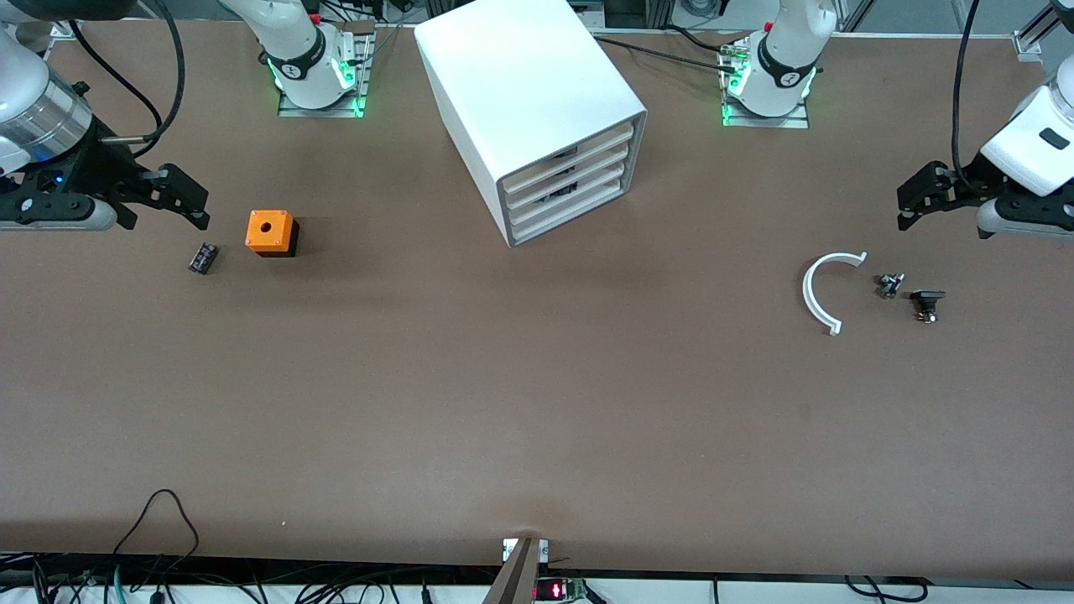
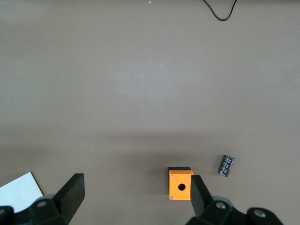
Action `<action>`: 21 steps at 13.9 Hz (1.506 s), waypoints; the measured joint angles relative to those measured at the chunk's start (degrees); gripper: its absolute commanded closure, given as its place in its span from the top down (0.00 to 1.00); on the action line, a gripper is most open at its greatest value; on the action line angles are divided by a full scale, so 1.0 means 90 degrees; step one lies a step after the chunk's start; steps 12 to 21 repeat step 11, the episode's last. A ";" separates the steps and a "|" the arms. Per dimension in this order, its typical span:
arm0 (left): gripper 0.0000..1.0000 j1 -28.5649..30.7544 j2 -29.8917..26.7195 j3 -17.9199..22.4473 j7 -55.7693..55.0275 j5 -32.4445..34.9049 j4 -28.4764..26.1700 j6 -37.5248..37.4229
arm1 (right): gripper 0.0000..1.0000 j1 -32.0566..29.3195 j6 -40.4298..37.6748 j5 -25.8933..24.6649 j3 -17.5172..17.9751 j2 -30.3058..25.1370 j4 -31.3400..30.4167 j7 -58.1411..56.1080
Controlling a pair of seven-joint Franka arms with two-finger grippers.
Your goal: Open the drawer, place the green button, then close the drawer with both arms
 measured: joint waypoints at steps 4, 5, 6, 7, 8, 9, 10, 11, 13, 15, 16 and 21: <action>1.00 -0.0104 -0.0005 0.0175 0.0002 0.0000 -0.0107 -0.0089 | 1.00 0.0000 0.0000 0.0000 -0.0003 0.0000 0.0000 0.0000; 1.00 -0.0150 -0.0005 0.0244 0.0003 0.0000 -0.0107 -0.0114 | 1.00 0.0000 0.0000 0.0000 -0.0003 0.0000 0.0000 0.0000; 1.00 -0.0159 -0.0004 0.0267 0.0003 0.0000 -0.0108 -0.0136 | 1.00 -0.0001 0.0000 0.0000 -0.0005 0.0000 0.0000 0.0000; 1.00 -0.0160 -0.0003 0.0275 0.0003 0.0000 -0.0108 -0.0160 | 1.00 -0.0001 0.0000 0.0000 -0.0009 0.0000 0.0000 0.0000; 1.00 -0.0164 -0.0002 0.0275 0.0003 0.0000 -0.0108 -0.0195 | 1.00 -0.0001 -0.0001 0.0000 -0.0012 0.0000 0.0000 0.0000; 1.00 -0.0176 -0.0002 0.0275 0.0003 0.0000 -0.0108 -0.0228 | 1.00 -0.0001 -0.0001 0.0000 -0.0013 0.0000 0.0000 0.0000; 1.00 -0.0190 -0.0002 0.0273 0.0003 0.0000 -0.0108 -0.0258 | 1.00 -0.0002 -0.0001 0.0000 -0.0014 0.0000 0.0000 0.0000; 1.00 -0.0200 -0.0002 0.0271 0.0003 0.0000 -0.0108 -0.0279 | 1.00 -0.0002 -0.0001 0.0000 -0.0014 0.0000 0.0001 0.0000; 1.00 -0.0200 -0.0002 0.0271 0.0003 0.0000 -0.0108 -0.0279 | 1.00 -0.0002 -0.0001 0.0000 -0.0014 0.0000 0.0001 0.0000; 1.00 -0.0200 -0.0002 0.0271 0.0003 0.0000 -0.0108 -0.0279 | 1.00 -0.0002 -0.0001 0.0000 -0.0014 0.0000 0.0001 0.0000; 1.00 -0.0200 -0.0002 0.0271 0.0003 0.0000 -0.0108 -0.0279 | 1.00 -0.0002 -0.0001 0.0000 -0.0014 0.0000 0.0001 0.0000; 1.00 -0.0200 -0.0002 0.0271 0.0003 0.0000 -0.0108 -0.0279 | 1.00 -0.0002 -0.0001 0.0000 -0.0014 0.0000 0.0001 0.0000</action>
